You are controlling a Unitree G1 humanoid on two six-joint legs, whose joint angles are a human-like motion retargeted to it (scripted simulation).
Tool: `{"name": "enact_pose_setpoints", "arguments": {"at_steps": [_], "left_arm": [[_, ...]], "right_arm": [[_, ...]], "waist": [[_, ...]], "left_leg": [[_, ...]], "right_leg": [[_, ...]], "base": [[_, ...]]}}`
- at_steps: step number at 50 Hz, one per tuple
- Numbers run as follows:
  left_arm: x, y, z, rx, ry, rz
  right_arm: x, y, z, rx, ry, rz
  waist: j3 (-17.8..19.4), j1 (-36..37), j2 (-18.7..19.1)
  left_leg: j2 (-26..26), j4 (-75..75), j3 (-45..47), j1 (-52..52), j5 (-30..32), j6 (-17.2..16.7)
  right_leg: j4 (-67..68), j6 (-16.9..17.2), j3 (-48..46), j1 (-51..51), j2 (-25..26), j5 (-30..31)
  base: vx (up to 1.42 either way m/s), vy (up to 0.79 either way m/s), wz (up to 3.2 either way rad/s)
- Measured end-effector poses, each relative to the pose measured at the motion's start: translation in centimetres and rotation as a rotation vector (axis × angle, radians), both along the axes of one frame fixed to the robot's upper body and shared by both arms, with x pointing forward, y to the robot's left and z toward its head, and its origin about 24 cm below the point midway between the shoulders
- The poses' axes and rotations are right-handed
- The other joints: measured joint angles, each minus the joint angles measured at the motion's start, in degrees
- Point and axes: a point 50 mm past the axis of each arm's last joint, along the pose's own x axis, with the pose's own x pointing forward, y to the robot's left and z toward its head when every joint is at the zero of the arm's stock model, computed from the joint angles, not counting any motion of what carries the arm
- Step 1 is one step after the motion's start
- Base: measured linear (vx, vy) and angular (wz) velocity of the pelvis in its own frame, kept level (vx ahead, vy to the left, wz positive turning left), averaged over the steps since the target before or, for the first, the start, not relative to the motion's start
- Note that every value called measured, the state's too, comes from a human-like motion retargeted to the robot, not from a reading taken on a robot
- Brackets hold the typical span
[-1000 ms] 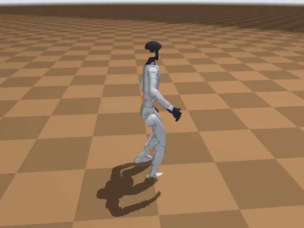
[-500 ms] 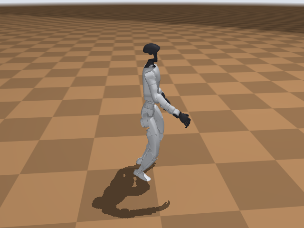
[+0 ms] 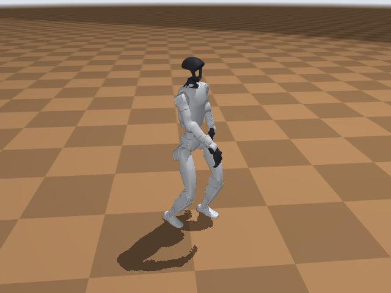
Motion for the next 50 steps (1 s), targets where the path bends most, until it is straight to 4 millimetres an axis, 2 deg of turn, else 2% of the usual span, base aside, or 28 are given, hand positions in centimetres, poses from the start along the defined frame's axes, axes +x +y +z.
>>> {"name": "enact_pose_setpoints", "arguments": {"at_steps": [3,7,10,14,18,22,25,32,37,40,50], "left_arm": [[1.2,1.1,0.2,0.055,-0.056,-0.021],[4.6,2.2,1.0,0.122,-0.207,-0.064],[7.7,2.3,2.0,0.132,-0.335,-0.079],[11.3,1.5,3.5,0.088,-0.486,-0.055],[13.4,0.3,4.6,0.018,-0.577,-0.015],[13.3,-0.8,4.5,-0.027,-0.577,-0.003],[12.3,-1.2,3.9,-0.035,-0.532,-0.018],[8.1,-1.1,1.8,0.012,-0.344,-0.097],[5.8,-0.5,1.0,0.043,-0.244,-0.133],[5.3,-0.2,0.9,0.056,-0.222,-0.134],[5.9,0.7,1.2,0.078,-0.259,-0.073]], "right_arm": [[-0.2,1.1,0.8,0.061,-0.029,0.05],[0.0,1.1,1.8,0.108,-0.088,0.048],[0.1,0.3,2.1,0.117,-0.12,0.011],[0.6,-1.1,2.3,0.114,-0.149,-0.066],[1.7,-2.2,2.9,0.118,-0.193,-0.153],[2.9,-2.7,3.6,0.129,-0.239,-0.23],[3.6,-3.1,3.8,0.118,-0.265,-0.273],[3.7,-4.4,2.7,0.005,-0.231,-0.297],[2.7,-5.5,1.5,-0.084,-0.154,-0.283],[2.0,-6.1,0.8,-0.124,-0.108,-0.281],[0.4,-7.5,-0.2,-0.125,-0.024,-0.341]], "waist": [[0.8,-3.0,-1.1],[1.5,-6.6,-1.1],[0.8,-8.5,0.4],[-1.0,-9.0,3.0],[-2.4,-8.3,5.0],[-3.2,-7.6,6.7],[-3.5,-7.0,7.8],[-3.9,-5.2,9.1],[-3.9,-3.6,9.1],[-3.9,-2.6,9.1],[-3.7,-0.1,8.7]], "left_leg": [[0.3,2.4,3.3,3.0,-3.5,1.7],[0.7,2.2,6.4,7.3,-5.7,2.3],[1.3,-0.8,7.4,10.5,-5.7,1.4],[2.2,-5.1,7.8,13.5,-5.2,-0.2],[2.7,-8.2,8.0,15.3,-4.7,-1.4],[3.2,-9.5,8.1,15.9,-4.1,-2.0],[3.6,-10.5,8.1,16.1,-3.6,-2.3],[4.1,-9.9,7.8,15.6,-2.4,-2.7],[4.5,-7.7,6.9,14.4,-1.8,-2.9],[4.8,-6.6,6.2,13.7,-1.4,-3.0],[6.2,-3.9,3.3,11.4,-0.2,-3.8]], "right_leg": [[8.8,1.3,-0.4,-1.3,-3.1,3.6],[13.9,0.8,-1.5,-3.3,-6.7,5.1],[8.3,0.4,-2.6,-3.4,-7.1,4.6],[-2.0,-0.1,-3.2,-1.9,-5.6,5.7],[-7.0,-0.7,-3.7,-0.1,-4.6,6.2],[-8.7,-0.9,-4.0,0.5,-4.0,6.1],[-9.8,-1.1,-4.3,0.7,-3.5,6.2],[-9.6,-1.6,-4.8,0.2,-3.2,5.9],[-8.4,-2.2,-5.2,-0.3,-3.1,5.3],[-8.2,-2.6,-5.6,-0.3,-2.8,5.2],[-9.3,-3.9,-7.7,0.1,-1.2,5.6]], "base": [[0.24,0.14,-0.87],[0.22,0.1,-0.59],[0.21,0.05,-0.3],[0.18,-0.01,-0.22],[0.12,-0.06,-0.17],[0.07,-0.08,-0.12],[0.05,-0.08,-0.11],[0.01,-0.07,-0.06],[0.0,-0.07,0.01],[-0.01,-0.06,0.04],[-0.01,-0.05,0.07]]}}
